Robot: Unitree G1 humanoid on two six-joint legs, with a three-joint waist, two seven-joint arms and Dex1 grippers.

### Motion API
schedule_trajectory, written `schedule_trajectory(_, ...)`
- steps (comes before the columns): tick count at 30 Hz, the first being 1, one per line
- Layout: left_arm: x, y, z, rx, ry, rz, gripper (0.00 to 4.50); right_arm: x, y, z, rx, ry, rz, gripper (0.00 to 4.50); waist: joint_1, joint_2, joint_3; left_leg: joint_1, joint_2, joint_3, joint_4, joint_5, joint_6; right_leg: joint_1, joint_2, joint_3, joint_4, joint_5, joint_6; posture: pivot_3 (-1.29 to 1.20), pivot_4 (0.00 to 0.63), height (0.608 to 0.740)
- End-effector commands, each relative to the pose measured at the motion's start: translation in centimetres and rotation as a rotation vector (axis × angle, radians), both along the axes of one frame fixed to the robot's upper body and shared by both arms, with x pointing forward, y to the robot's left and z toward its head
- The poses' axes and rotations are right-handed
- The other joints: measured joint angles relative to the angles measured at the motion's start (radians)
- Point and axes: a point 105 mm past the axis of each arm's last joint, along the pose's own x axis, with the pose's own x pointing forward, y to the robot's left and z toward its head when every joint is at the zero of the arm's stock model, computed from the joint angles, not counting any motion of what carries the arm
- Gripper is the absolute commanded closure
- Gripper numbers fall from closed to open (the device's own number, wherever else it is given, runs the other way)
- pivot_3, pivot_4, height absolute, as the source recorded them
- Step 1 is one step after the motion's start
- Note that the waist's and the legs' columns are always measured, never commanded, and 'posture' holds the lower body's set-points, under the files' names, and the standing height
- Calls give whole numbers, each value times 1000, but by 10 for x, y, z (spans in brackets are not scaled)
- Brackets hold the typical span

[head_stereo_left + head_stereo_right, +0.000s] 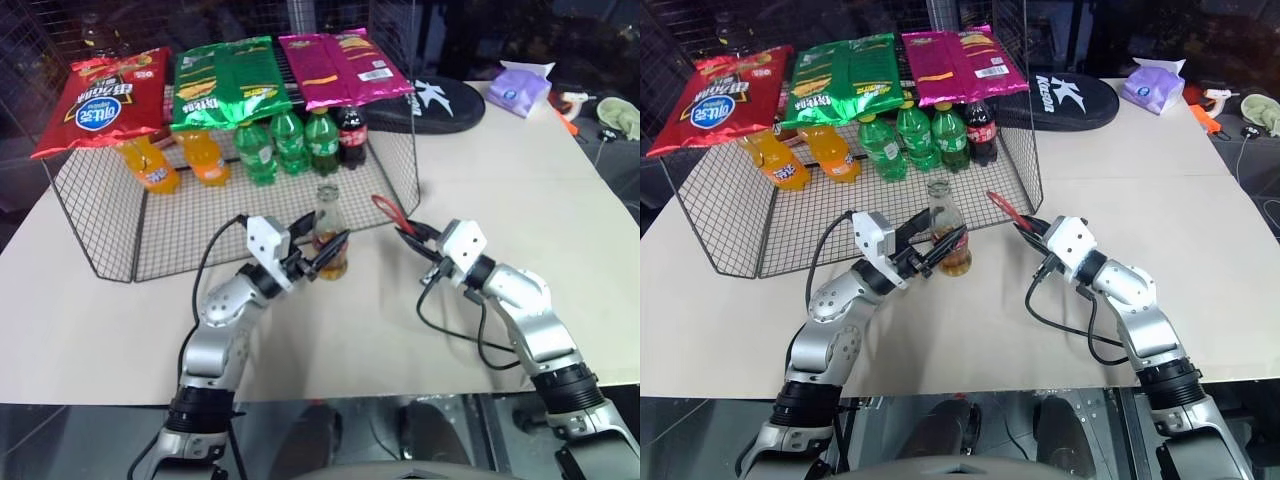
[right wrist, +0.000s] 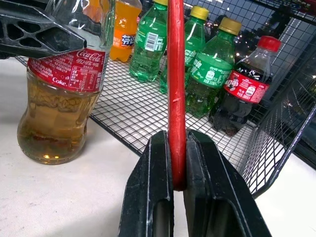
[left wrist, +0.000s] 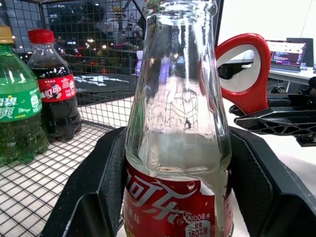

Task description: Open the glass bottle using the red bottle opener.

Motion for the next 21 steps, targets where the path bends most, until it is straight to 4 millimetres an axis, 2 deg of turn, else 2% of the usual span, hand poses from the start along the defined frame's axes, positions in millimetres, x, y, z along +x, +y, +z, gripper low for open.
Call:
schedule_trajectory(1, -4, 2, 3, 18, -10, -6, 1732, 0, -6, 13, 24, -57, -19, 4500, 0, 0, 0, 0, 0, 0, 0, 0, 0, 0, 0, 0, 0, 0, 0, 0, 150, 740)
schedule_trajectory(6, -6, 4, 7, 11, -16, -11, 1732, 0, -7, 9, 15, -55, -24, 4500, 0, 0, 0, 0, 0, 0, 0, 0, 0, 0, 0, 0, 0, 0, 0, 0, 150, 740)
schedule_trajectory(7, -6, 4, 7, 9, -17, -9, 1041, -1, -7, 9, 13, -55, -24, 4500, 0, 0, 0, 0, 0, 0, 0, 0, 0, 0, 0, 0, 0, 0, 0, 0, 150, 740)
schedule_trajectory(8, -6, 4, 7, 9, -18, -7, 907, -1, -7, 8, 11, -55, -25, 4500, -1, 0, 0, 0, 0, 0, 0, 0, 0, 0, 0, 0, 0, 0, 0, 0, 150, 740)
schedule_trajectory(10, -7, 5, 6, 10, -18, -7, 58, -1, -7, 8, 9, -56, -26, 4500, -1, 0, 0, -1, 0, 0, 0, 0, 0, -2, 0, 0, 0, 0, 0, 0, 150, 740)
schedule_trajectory(21, -14, 7, 1, 26, -13, -18, 6, -1, -10, 3, 4, -36, -32, 4500, -1, 0, 0, -2, 0, 0, 0, 0, 0, -2, 0, 0, 0, 0, 0, 0, 150, 740)
